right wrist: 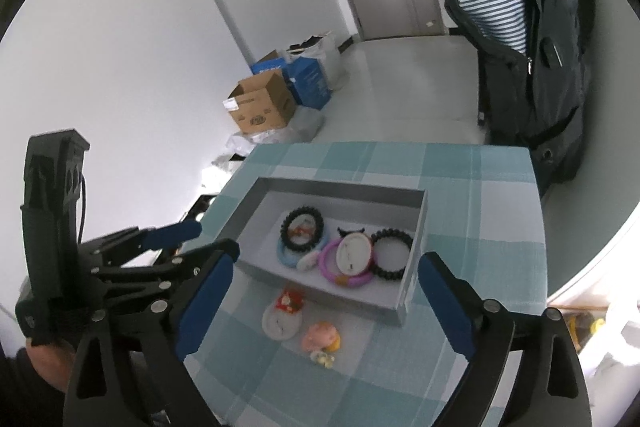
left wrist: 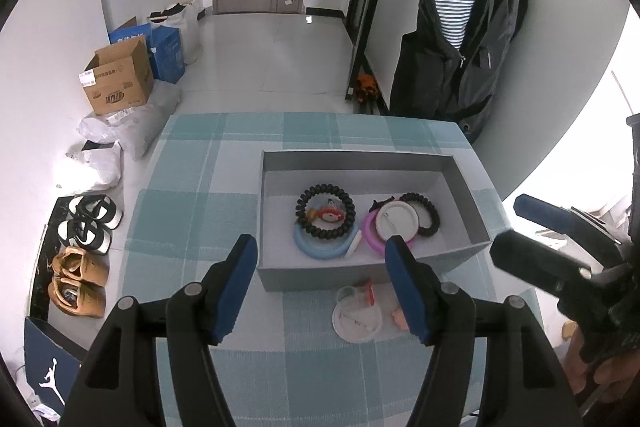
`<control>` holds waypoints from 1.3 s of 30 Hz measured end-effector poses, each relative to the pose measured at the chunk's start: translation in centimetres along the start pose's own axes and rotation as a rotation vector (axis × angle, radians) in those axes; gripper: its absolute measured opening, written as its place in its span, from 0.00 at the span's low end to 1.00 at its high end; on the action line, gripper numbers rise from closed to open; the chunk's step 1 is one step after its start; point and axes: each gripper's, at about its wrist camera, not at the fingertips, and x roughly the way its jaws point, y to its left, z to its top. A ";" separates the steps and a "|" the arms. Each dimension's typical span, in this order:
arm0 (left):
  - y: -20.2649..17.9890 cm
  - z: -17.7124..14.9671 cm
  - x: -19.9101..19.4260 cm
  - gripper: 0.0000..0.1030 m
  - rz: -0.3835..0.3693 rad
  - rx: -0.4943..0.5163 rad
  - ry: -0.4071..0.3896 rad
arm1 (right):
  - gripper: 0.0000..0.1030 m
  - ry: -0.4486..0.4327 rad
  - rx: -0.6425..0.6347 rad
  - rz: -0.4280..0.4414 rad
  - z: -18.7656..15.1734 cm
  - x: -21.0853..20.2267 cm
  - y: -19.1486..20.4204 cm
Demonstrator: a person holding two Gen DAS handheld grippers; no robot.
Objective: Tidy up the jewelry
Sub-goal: 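Lift both tools out of the grey box back over the table, then close the right tool on the pink pig figure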
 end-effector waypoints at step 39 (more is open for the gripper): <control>2.8 -5.5 0.5 0.61 -0.008 -0.065 0.116 | 0.50 0.252 -0.068 -0.069 -5.2 6.3 1.0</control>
